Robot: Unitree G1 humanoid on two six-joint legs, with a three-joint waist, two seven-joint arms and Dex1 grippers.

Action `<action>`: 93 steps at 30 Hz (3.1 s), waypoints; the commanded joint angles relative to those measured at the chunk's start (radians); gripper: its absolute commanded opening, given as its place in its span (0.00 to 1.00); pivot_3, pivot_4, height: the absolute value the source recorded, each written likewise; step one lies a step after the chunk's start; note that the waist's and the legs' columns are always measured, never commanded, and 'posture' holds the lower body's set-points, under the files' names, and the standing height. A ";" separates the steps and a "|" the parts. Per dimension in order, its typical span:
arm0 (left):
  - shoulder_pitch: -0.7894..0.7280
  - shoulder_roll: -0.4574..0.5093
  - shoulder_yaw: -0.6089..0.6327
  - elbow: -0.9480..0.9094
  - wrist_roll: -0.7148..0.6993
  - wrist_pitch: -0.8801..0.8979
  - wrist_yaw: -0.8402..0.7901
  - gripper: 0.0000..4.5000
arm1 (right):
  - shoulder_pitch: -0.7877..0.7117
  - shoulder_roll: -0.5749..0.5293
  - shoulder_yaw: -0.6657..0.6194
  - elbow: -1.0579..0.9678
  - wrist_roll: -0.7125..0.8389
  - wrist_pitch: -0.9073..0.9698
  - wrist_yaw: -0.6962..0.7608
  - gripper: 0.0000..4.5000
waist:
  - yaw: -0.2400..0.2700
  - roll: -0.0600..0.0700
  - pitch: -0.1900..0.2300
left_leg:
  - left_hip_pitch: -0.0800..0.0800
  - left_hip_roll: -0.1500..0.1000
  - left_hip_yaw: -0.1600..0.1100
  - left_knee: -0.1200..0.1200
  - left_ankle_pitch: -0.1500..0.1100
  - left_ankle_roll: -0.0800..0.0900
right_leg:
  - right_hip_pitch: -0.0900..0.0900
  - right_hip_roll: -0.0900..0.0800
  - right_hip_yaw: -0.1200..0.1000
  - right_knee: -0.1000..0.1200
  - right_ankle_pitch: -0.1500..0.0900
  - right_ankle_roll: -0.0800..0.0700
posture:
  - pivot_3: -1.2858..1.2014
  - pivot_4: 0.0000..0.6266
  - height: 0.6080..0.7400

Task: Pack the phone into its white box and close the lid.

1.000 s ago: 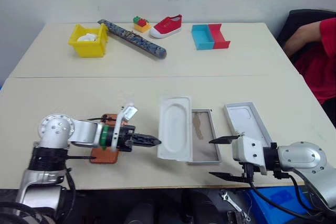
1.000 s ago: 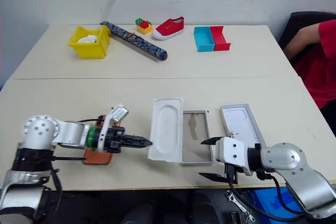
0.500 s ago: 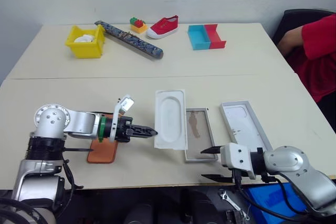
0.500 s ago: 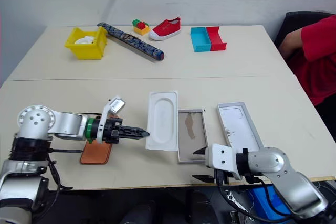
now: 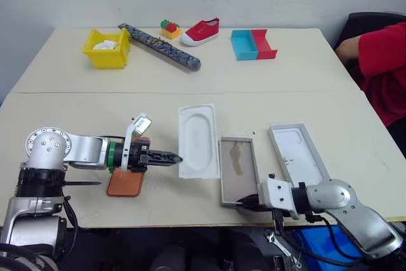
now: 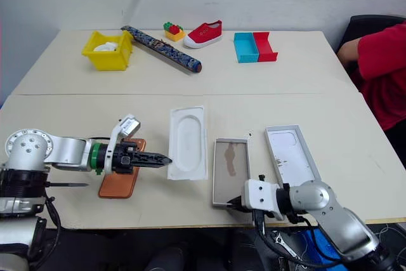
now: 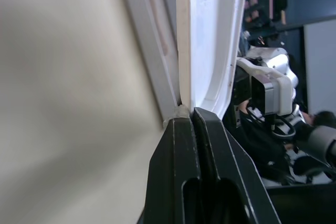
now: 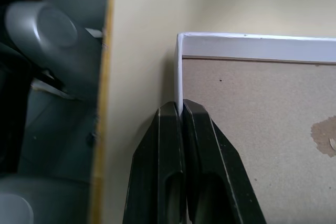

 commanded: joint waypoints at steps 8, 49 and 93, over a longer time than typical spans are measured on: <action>0.007 -0.028 -0.105 -0.076 -0.156 -0.041 0.089 0.00 | 0.051 -0.001 -0.021 -0.017 -0.069 -0.044 -0.065 0.10 | -0.001 0.000 0.000 | 0.001 0.000 0.000 0.000 0.000 0.000 | 0.000 0.000 0.000 0.001 0.000 0.000 | 0.52 0.24 1.00; -0.086 -0.530 -0.054 0.129 0.169 0.001 0.394 0.00 | 0.673 -0.021 -1.108 -0.570 0.704 0.447 -0.203 0.99 | 0.029 -0.004 0.001 | 0.000 0.000 -0.004 -0.001 -0.002 -0.004 | 0.004 0.000 -0.003 -0.004 0.001 0.001 | 0.52 0.24 1.00; -0.142 -0.124 -0.023 -0.003 0.013 -0.017 -0.058 0.99 | 0.366 -0.106 -0.789 -0.413 0.572 0.419 -0.177 1.00 | 0.003 -0.003 0.004 | 0.000 0.000 -0.005 -0.002 -0.001 -0.010 | 0.003 0.000 -0.004 -0.003 0.000 0.000 | 0.52 0.24 1.00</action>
